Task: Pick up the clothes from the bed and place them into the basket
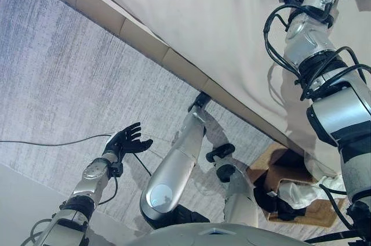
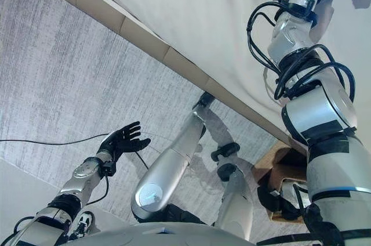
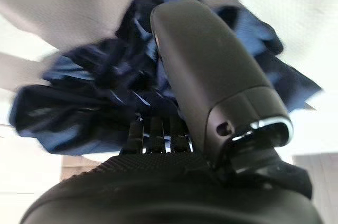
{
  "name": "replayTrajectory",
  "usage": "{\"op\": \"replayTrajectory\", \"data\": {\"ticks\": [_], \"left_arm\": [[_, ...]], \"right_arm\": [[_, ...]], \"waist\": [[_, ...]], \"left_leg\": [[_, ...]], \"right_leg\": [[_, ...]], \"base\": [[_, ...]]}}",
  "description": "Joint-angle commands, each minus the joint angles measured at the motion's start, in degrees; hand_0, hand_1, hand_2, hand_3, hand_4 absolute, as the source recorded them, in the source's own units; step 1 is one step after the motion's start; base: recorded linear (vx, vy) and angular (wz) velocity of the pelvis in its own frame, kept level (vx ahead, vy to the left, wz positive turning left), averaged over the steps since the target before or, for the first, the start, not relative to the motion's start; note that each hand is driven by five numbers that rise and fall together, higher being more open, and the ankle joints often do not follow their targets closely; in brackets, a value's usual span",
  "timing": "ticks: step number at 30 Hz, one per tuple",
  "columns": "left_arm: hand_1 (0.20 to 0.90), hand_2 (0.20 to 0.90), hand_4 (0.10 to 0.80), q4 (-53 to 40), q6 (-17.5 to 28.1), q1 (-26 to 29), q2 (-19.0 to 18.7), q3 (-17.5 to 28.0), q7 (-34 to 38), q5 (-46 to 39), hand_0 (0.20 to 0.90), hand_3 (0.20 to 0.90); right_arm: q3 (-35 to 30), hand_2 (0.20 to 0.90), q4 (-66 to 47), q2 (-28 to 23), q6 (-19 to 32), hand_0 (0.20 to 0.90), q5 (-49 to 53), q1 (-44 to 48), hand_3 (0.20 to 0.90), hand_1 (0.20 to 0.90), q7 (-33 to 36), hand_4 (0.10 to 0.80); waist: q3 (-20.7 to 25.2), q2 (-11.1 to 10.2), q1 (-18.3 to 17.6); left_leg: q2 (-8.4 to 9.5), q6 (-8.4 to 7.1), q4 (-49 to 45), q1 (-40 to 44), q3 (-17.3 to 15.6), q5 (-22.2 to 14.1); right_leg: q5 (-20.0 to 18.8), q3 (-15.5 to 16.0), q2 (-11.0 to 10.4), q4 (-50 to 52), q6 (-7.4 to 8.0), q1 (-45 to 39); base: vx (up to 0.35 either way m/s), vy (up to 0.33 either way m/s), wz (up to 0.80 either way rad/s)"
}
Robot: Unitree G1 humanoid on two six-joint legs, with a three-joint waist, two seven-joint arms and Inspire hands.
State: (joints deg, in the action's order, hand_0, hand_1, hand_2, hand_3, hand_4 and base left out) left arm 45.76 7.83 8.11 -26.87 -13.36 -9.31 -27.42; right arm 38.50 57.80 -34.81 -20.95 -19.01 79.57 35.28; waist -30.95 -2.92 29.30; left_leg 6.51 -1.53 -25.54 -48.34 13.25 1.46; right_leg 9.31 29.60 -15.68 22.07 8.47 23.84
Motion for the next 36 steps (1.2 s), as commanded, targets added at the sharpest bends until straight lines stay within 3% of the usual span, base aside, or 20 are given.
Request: {"op": "replayTrajectory", "data": {"ticks": [1, 2, 4, 10, 19, 23, 27, 32, 36], "left_arm": [[0.9, 0.9, 0.8, 2.1, 2.3, -5.7, -1.3, -0.2, -1.4, -1.8, 0.9, 0.9], [0.9, 0.9, 0.8, 2.1, 2.5, -5.6, -1.3, 0.0, -1.7, -1.9, 0.9, 0.9], [0.9, 0.9, 0.8, 1.9, 2.8, -5.5, -1.6, 0.1, -2.0, -2.8, 0.9, 0.9], [0.9, 0.9, 0.8, 0.8, 2.6, -5.2, -2.8, 0.2, -2.1, -3.0, 0.9, 0.9], [0.9, 0.9, 0.8, 1.7, 1.4, -5.7, -4.3, 1.9, -1.6, -0.2, 0.9, 0.9], [0.9, 0.9, 0.8, 2.5, 0.8, -5.6, -4.5, 2.8, -0.6, 1.7, 0.9, 0.9], [0.9, 0.9, 0.8, 3.8, 1.2, -5.0, -3.9, 2.9, 0.8, 3.1, 0.9, 0.9], [0.9, 0.9, 0.8, 6.9, 0.6, -6.5, -1.0, 4.5, 3.8, 5.4, 0.9, 0.9], [0.9, 0.9, 0.8, 9.7, -0.2, -7.5, -0.4, 5.1, 4.8, 6.8, 0.9, 0.9]], "right_arm": [[1.1, 0.9, -9.2, -4.2, 7.6, 0.9, -1.4, 6.9, 0.9, 0.9, 1.0, 0.8], [1.8, 0.676, -10.9, -4.0, 7.7, 0.676, -0.9, 6.6, 0.639, 0.676, -5.6, 0.539], [3.3, 0.3, -10.9, -3.7, 7.4, 0.3, 2.1, 6.8, 0.2, 0.3, -13.5, 0.1], [4.2, 0.3, -8.1, -2.4, 1.9, 0.3, 7.6, 6.9, 0.2, 0.3, -22.4, 0.1], [2.6, 0.3, -4.0, -3.7, 6.2, 0.3, 12.9, 8.0, 0.2, 0.3, -25.2, 0.1], [1.0, 0.3, -6.8, -6.1, 7.9, 0.3, 14.5, 7.0, 0.2, 0.3, -21.5, 0.1], [-4.2, 0.3, -11.1, -8.4, 13.2, 0.3, 19.3, 4.5, 0.2, 0.3, -15.0, 0.1], [-22.6, 0.3, -29.8, -13.1, 20.1, 0.3, 23.3, -12.2, 0.2, 0.3, -14.4, 0.1], [-30.4, 0.3, -36.7, -14.7, 21.4, 0.3, 25.5, -20.3, 0.2, 0.3, -13.3, 0.1]], "waist": [[1.2, 2.0, 0.7], [1.2, 1.9, 0.5], [1.2, 1.8, 0.5], [1.2, 1.0, 0.3], [1.2, -0.3, 0.6], [1.2, -1.3, -0.2], [1.2, -2.1, -1.8], [4.8, -2.9, -7.9], [8.2, -3.3, -10.7]], "left_leg": [[-1.0, 3.19, 2.4, 4.0, -4.5, -3.6], [-1.21, 3.05, 2.0, 4.2, -4.7, -3.8], [-1.3, 2.9, 1.9, 4.6, -4.6, -3.9], [-2.01, 2.56, 2.2, 5.9, -5.0, -4.3], [-2.04, 3.24, 2.2, 9.1, -6.0, -6.1], [-1.97, 3.93, 3.3, 12.8, -6.7, -7.0], [-1.96, 4.92, 5.7, 17.9, -8.0, -7.8], [-3.66, 5.43, 12.2, 29.0, -11.7, -8.9], [-4.89, 5.07, 14.7, 33.9, -13.7, -9.6]], "right_leg": [[-5.4, -1.0, -1.3, 1.4, -2.34, 1.0], [-5.1, -1.3, -1.4, 1.8, -2.47, 1.0], [-5.0, -1.7, -1.4, 1.6, -2.47, 0.7], [-5.9, -1.4, -1.0, 0.7, -2.51, -0.8], [-8.8, -0.4, -1.8, 2.0, -1.76, -3.8], [-11.0, -1.8, -2.4, 3.9, -0.95, -5.7], [-13.2, -3.3, -3.6, 6.7, -0.1, -8.0], [-15.6, -5.8, -3.8, 6.7, 0.87, -12.9], [-14.8, -6.1, -2.9, 3.1, 0.58, -16.4]], "base": [[-0.035, 0.04, -0.14], [-0.028, 0.029, -0.15], [-0.015, 0.009, -0.09], [0.01, -0.035, 0.0], [0.009, -0.032, 0.05], [-0.005, 0.018, 0.03], [-0.006, 0.046, -0.03], [0.03, 0.075, -0.19], [0.008, -0.004, -0.57]]}}
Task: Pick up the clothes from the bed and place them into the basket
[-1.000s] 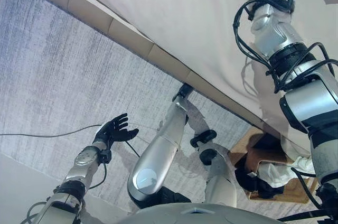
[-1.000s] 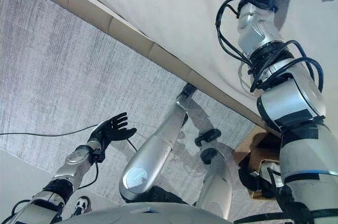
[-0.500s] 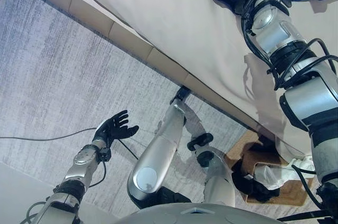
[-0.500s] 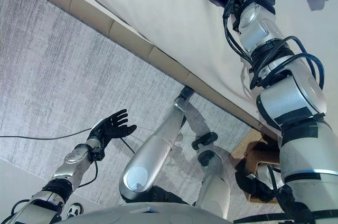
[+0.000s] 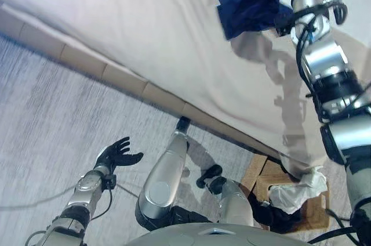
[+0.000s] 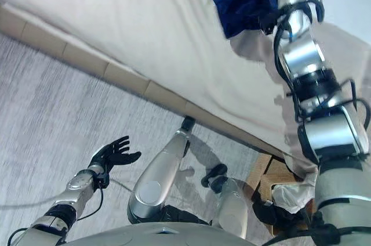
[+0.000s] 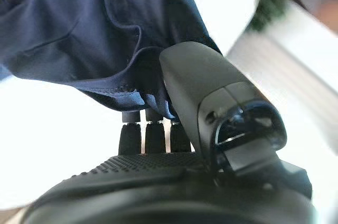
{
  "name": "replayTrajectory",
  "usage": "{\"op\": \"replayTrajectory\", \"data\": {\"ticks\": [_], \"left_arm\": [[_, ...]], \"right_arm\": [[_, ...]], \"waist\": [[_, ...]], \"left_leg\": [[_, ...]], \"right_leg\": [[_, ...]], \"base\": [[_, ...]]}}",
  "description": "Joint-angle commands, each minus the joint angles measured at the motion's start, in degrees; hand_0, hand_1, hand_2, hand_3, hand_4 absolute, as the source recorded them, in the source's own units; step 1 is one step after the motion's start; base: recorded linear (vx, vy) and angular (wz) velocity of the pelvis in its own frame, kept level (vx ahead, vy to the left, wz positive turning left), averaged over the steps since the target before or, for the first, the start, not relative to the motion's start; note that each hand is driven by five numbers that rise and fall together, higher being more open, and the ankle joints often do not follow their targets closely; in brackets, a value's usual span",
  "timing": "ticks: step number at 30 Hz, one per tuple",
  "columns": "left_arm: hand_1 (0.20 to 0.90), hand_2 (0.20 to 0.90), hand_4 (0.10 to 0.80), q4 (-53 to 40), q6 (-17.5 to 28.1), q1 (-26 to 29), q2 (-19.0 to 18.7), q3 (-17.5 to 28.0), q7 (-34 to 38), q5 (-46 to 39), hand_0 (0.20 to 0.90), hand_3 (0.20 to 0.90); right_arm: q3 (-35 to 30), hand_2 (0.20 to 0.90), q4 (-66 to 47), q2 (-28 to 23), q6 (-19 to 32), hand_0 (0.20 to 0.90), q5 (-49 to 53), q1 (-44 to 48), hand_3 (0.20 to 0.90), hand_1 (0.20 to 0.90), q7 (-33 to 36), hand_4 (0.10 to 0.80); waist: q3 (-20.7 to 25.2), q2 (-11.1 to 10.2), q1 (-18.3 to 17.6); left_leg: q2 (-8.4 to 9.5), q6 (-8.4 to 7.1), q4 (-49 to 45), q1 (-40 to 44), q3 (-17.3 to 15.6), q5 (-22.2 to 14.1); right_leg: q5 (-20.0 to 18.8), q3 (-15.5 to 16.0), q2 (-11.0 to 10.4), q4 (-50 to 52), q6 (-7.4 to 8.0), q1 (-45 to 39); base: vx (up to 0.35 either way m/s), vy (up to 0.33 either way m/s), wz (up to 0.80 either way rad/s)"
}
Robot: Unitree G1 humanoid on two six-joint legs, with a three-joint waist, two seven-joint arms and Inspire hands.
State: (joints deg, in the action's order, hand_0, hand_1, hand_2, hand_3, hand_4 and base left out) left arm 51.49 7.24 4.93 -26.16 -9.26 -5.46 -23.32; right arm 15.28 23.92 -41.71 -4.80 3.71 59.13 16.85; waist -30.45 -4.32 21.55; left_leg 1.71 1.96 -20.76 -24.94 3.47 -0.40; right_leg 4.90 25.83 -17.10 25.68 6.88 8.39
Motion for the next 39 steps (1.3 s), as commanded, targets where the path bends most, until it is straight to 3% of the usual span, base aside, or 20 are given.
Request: {"op": "replayTrajectory", "data": {"ticks": [1, 4, 10, 19, 25, 30, 39], "left_arm": [[0.9, 0.9, 0.8, 4.9, 0.3, -4.8, -1.0, 1.2, 1.4, 3.4, 0.9, 0.9], [0.9, 0.9, 0.8, 8.6, -0.6, -5.9, -0.4, 2.1, 1.6, 5.0, 0.9, 0.9], [0.9, 0.9, 0.8, 12.2, -1.0, -6.9, 0.6, 2.5, 1.4, 7.6, 0.9, 0.9], [0.9, 0.9, 0.8, 13.5, -2.1, -6.0, 1.3, 1.0, 1.7, 12.5, 0.9, 0.9], [0.9, 0.9, 0.8, 14.1, -4.0, -5.3, 1.5, -0.3, 1.2, 14.7, 0.9, 0.9], [0.9, 0.9, 0.8, 13.0, -6.7, -4.3, 2.2, -0.8, 0.2, 16.2, 0.9, 0.9], [0.9, 0.9, 0.8, 10.2, -9.0, -2.7, 2.5, -2.9, -0.5, 17.7, 0.9, 0.9]], "right_arm": [[-9.2, 0.3, -4.1, -8.3, 5.6, 0.3, 3.4, -1.8, 0.2, 0.3, 6.2, 0.1], [-12.5, 0.3, -6.8, -10.5, 4.7, 0.3, 4.4, -5.2, 0.2, 0.3, 6.9, 0.1], [-15.0, 0.3, -8.1, -13.3, 3.8, 0.3, 7.9, -7.8, 0.2, 0.3, 7.6, 0.1], [-18.2, 0.3, -9.6, -18.0, 1.8, 0.3, 9.8, -9.7, 0.2, 0.3, 14.6, 0.1], [-18.1, 0.3, -9.1, -20.7, -0.1, 0.3, 10.5, -11.4, 0.2, 0.3, 15.8, 0.1], [-16.7, 0.3, -7.3, -20.8, -3.8, 0.3, 8.0, -14.7, 0.2, 0.3, 9.9, 0.1], [-13.5, 0.3, -1.0, -19.2, -7.3, 0.3, 2.1, -17.5, 0.2, 0.3, 2.5, 0.1]], "waist": [[9.0, -2.0, -3.7], [13.7, -1.8, -5.9], [20.5, -1.6, -8.5], [25.0, -1.8, -11.8], [26.6, -0.9, -14.6], [27.4, 0.6, -17.2], [26.4, 2.0, -19.7]], "left_leg": [[-0.58, 1.39, 10.7, 12.3, -4.8, -7.9], [-1.8, 0.95, 13.6, 17.3, -8.1, -8.0], [-2.32, 0.58, 18.6, 23.4, -12.8, -7.4], [-3.48, -0.5, 23.8, 29.0, -16.7, -5.9], [-4.75, -1.55, 24.5, 30.8, -18.5, -5.2], [-6.09, -2.94, 24.4, 32.1, -19.8, -4.3], [-8.5, -5.82, 23.6, 31.7, -21.1, -1.8]], "right_leg": [[-10.0, -2.1, -1.1, -2.3, 2.05, -2.6], [-9.5, -1.6, -0.3, -6.8, 2.43, -6.1], [-10.8, -0.8, 0.6, -12.1, 3.65, -9.8], [-11.6, -0.3, 3.0, -17.4, 4.61, -12.7], [-7.5, -1.9, 5.9, -21.2, 3.42, -13.5], [-3.5, -4.2, 8.7, -24.3, 1.14, -14.4], [-2.4, -6.5, 11.2, -26.6, -1.51, -14.6]], "base": [[-0.004, -0.057, -0.78], [0.033, -0.047, -0.87], [0.083, -0.108, -0.73], [-0.004, -0.229, -0.36], [-0.074, -0.215, -0.27], [-0.081, -0.234, -0.33], [-0.053, -0.231, -0.26]]}}
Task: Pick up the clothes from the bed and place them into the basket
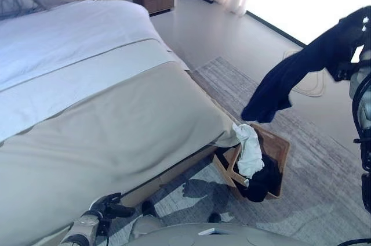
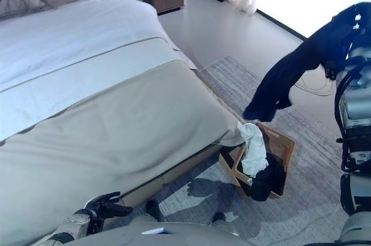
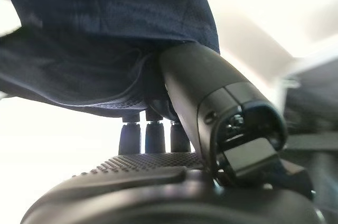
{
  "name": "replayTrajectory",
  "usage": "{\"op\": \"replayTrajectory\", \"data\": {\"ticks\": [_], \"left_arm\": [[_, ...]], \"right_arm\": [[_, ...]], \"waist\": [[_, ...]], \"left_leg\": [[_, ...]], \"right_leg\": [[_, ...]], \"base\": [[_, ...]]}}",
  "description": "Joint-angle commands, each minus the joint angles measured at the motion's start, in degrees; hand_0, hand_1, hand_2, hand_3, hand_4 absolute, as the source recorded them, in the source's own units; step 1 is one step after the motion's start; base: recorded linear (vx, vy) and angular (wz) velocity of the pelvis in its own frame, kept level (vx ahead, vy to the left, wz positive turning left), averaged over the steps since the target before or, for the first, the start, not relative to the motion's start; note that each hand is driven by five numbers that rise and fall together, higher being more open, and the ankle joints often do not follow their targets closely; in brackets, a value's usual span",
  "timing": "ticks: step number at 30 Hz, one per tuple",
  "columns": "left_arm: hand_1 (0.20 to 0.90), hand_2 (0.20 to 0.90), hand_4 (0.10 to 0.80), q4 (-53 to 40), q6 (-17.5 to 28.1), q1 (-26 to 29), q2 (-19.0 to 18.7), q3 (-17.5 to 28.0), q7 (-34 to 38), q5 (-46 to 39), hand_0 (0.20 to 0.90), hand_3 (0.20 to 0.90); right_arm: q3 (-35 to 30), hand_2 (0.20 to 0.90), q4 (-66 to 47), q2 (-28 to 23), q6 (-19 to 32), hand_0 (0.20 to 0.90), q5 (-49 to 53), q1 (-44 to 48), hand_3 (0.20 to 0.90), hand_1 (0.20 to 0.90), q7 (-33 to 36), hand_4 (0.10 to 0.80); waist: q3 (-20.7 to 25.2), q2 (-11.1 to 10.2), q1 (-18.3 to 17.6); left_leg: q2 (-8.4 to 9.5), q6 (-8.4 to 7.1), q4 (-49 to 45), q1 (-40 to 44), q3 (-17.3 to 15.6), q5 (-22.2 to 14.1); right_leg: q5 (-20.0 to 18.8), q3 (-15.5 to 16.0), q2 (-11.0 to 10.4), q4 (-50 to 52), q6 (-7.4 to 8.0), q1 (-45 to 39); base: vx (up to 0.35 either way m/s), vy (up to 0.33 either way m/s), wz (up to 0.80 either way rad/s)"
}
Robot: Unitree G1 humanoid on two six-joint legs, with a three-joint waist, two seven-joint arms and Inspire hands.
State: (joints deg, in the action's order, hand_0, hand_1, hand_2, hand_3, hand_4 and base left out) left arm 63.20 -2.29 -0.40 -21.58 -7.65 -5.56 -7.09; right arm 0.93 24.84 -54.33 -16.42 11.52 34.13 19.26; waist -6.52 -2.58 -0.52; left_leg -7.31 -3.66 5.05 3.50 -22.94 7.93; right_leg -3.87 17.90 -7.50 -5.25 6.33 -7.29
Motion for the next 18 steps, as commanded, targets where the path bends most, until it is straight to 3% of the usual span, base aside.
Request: {"op": "replayTrajectory", "data": {"ticks": [1, 10, 11, 12, 18], "left_arm": [[0.9, 0.9, 0.8, -2.0, 0.7, 3.1, -2.0, -5.0, -0.7, 1.3, 0.9, 0.9], [0.9, 0.9, 0.8, -7.1, 2.8, 9.5, -1.0, -9.2, -1.4, -2.7, 0.9, 0.9], [0.9, 0.9, 0.8, -7.5, 3.1, 9.7, -0.7, -9.4, -1.4, -2.9, 0.9, 0.9], [0.9, 0.9, 0.8, -7.9, 3.6, 9.8, -0.4, -9.8, -1.2, -3.4, 0.9, 0.9], [0.9, 0.9, 0.8, -8.3, 4.1, 10.2, 0.2, -10.2, -0.1, -5.7, 0.9, 0.9]], "right_arm": [[1.5, 0.3, -0.7, -6.3, 4.0, 0.3, -6.5, 7.7, 0.2, 0.3, -0.5, 0.1], [6.9, 0.3, 6.7, -5.5, 2.9, 0.3, -8.6, 12.8, 0.2, 0.3, 0.4, 0.1], [7.3, 0.578, 7.4, -5.5, 3.3, 0.578, -8.7, 13.0, 0.524, 0.578, 0.1, 0.424], [7.8, 0.9, 8.1, -5.3, 3.5, 0.9, -8.6, 13.2, 0.9, 0.9, -0.9, 0.8], [13.9, 0.9, 12.8, -4.2, 4.8, 0.9, -10.5, 19.0, 0.9, 0.9, -3.7, 0.8]], "waist": [[1.9, 0.7, 2.1], [-6.3, 4.5, 0.5], [-7.0, 5.1, 0.3], [-7.7, 5.8, 0.1], [-10.3, 8.9, 0.2]], "left_leg": [[0.06, -0.57, -3.1, 2.6, 5.7, -10.0], [-2.07, -2.3, -9.9, -5.4, 9.4, -9.2], [-2.04, -2.39, -9.9, -5.7, 9.4, -9.0], [-1.9, -2.53, -9.8, -6.0, 9.6, -8.7], [-1.13, -3.17, -9.2, -8.1, 10.4, -7.7]], "right_leg": [[6.9, 1.2, 1.8, 5.1, -1.47, 1.5], [9.8, 0.1, 0.7, 13.5, -4.51, 9.8], [9.9, -0.1, 0.6, 13.6, -4.61, 10.2], [9.9, -0.3, 0.6, 13.6, -4.65, 10.6], [9.4, -1.0, 0.4, 12.5, -4.75, 13.5]], "base": [[-0.067, -0.237, -0.26], [-0.213, -0.158, -0.07], [-0.148, -0.064, 0.06], [-0.102, -0.057, 0.06], [-0.08, -0.031, -0.02]]}}
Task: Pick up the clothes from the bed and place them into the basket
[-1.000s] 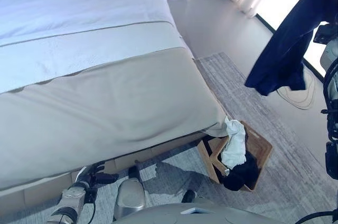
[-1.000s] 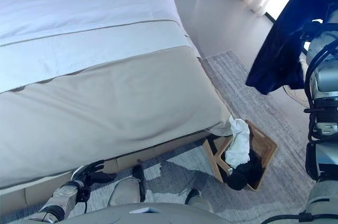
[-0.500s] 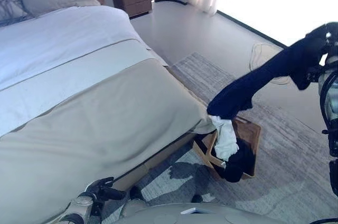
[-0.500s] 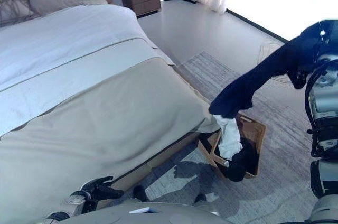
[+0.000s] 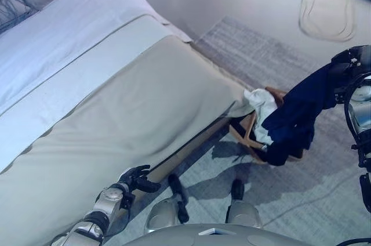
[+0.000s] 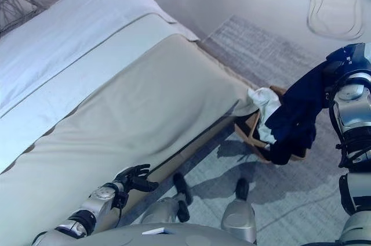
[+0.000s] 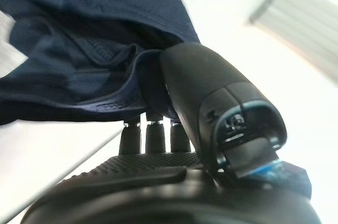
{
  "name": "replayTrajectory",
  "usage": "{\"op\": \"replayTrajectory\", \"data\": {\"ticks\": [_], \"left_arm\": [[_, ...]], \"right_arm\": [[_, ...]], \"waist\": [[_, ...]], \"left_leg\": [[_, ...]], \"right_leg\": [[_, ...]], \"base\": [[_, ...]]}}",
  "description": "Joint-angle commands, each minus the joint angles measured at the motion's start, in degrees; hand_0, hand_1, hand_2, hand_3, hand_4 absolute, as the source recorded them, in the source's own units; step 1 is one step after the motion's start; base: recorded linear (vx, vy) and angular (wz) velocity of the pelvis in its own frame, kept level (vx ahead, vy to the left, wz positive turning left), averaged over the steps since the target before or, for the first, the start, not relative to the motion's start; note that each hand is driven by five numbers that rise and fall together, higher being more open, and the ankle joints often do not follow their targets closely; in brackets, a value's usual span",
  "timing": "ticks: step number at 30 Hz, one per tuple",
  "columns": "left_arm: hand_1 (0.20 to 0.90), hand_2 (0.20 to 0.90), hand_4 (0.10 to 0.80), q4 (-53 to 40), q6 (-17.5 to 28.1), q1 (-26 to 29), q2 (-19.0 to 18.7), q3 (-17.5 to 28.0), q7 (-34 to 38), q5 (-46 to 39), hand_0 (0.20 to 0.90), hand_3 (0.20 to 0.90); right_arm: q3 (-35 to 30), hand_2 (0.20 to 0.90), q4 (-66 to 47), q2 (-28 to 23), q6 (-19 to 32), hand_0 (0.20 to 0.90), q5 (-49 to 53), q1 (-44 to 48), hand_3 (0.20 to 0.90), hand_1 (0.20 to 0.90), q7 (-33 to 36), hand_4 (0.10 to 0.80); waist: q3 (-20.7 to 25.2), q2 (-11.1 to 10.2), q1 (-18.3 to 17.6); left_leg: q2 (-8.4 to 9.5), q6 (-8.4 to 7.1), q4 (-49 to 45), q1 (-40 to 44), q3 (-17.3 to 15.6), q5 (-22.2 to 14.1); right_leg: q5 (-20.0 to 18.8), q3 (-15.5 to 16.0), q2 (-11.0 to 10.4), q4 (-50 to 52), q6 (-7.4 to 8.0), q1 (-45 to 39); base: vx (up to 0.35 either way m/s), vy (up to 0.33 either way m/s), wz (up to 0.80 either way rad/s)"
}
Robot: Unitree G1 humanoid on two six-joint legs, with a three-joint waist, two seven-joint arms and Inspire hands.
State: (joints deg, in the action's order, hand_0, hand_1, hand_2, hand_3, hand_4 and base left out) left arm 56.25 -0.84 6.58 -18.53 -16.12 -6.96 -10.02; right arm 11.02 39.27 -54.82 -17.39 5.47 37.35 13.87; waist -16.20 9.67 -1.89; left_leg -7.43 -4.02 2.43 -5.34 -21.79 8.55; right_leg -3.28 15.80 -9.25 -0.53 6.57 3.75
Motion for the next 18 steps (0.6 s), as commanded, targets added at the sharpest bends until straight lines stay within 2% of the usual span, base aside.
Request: {"op": "replayTrajectory", "data": {"ticks": [1, 4, 5, 7, 13, 18], "left_arm": [[0.9, 0.9, 0.8, -1.3, 2.8, 3.3, -2.9, -1.7, 1.5, -3.6, 0.9, 0.9], [0.9, 0.9, 0.8, -1.4, 3.2, 3.7, -3.1, -1.5, 1.7, -5.5, 0.9, 0.9], [0.9, 0.9, 0.8, -1.9, 3.5, 3.6, -3.4, -1.4, 1.8, -6.3, 0.9, 0.9], [0.9, 0.9, 0.8, -2.7, 3.6, 3.5, -3.9, -1.5, 1.7, -6.7, 0.9, 0.9], [0.9, 0.9, 0.8, -4.8, 3.6, 2.9, -4.5, -1.3, 0.5, -7.8, 0.9, 0.9], [0.9, 0.9, 0.8, -3.9, 3.9, 1.6, -4.3, -0.6, -0.2, -7.5, 0.9, 0.9]], "right_arm": [[5.2, 0.9, -0.3, -3.4, 5.0, 0.9, -4.9, 17.6, 0.9, 0.9, 1.5, 0.8], [8.5, 0.9, 2.2, -2.5, 2.4, 0.9, -6.3, 21.7, 0.9, 0.9, 0.8, 0.8], [10.1, 0.9, 3.7, -2.1, 1.3, 0.9, -6.7, 22.8, 0.9, 0.9, 1.0, 0.8], [10.8, 0.9, 4.6, -1.8, 0.1, 0.9, -6.3, 23.1, 0.9, 0.9, 1.7, 0.8], [8.5, 0.9, 5.9, -2.2, -2.4, 0.9, -7.4, 18.6, 0.9, 0.9, 2.6, 0.8], [5.1, 0.9, 5.6, -1.8, -0.1, 0.9, -3.1, 13.3, 0.9, 0.9, 3.2, 0.8]], "waist": [[-1.1, -3.0, 1.7], [-2.2, -2.5, 2.1], [-3.0, -2.1, 2.3], [-3.8, -1.9, 2.2], [-4.7, -1.8, 2.1], [-3.8, -2.3, 1.9]], "left_leg": [[-0.59, -2.75, -6.9, 0.0, 10.0, -8.7], [0.64, -2.09, -8.2, -2.6, 11.4, -8.6], [1.03, -2.23, -8.9, -3.0, 12.3, -10.1], [1.06, -2.01, -9.1, -3.8, 12.1, -10.2], [0.79, -2.22, -8.9, -3.7, 11.8, -9.4], [0.61, -2.69, -8.9, -2.2, 11.2, -9.1]], "right_leg": [[8.7, 0.8, 2.2, 7.6, -5.03, 3.6], [7.0, 0.1, 2.2, 7.1, -5.58, 6.8], [7.9, -1.0, 2.7, 7.4, -5.43, 7.9], [7.9, -1.1, 3.0, 7.9, -5.77, 9.0], [8.5, -0.3, 3.2, 8.8, -6.2, 9.1], [8.7, 0.5, 3.0, 8.2, -6.34, 7.7]], "base": [[-0.106, -0.017, -0.31], [-0.141, -0.002, -0.4], [-0.041, -0.019, -0.48], [-0.023, -0.037, -0.34], [-0.001, -0.009, -0.02], [0.017, 0.047, 0.01]]}}
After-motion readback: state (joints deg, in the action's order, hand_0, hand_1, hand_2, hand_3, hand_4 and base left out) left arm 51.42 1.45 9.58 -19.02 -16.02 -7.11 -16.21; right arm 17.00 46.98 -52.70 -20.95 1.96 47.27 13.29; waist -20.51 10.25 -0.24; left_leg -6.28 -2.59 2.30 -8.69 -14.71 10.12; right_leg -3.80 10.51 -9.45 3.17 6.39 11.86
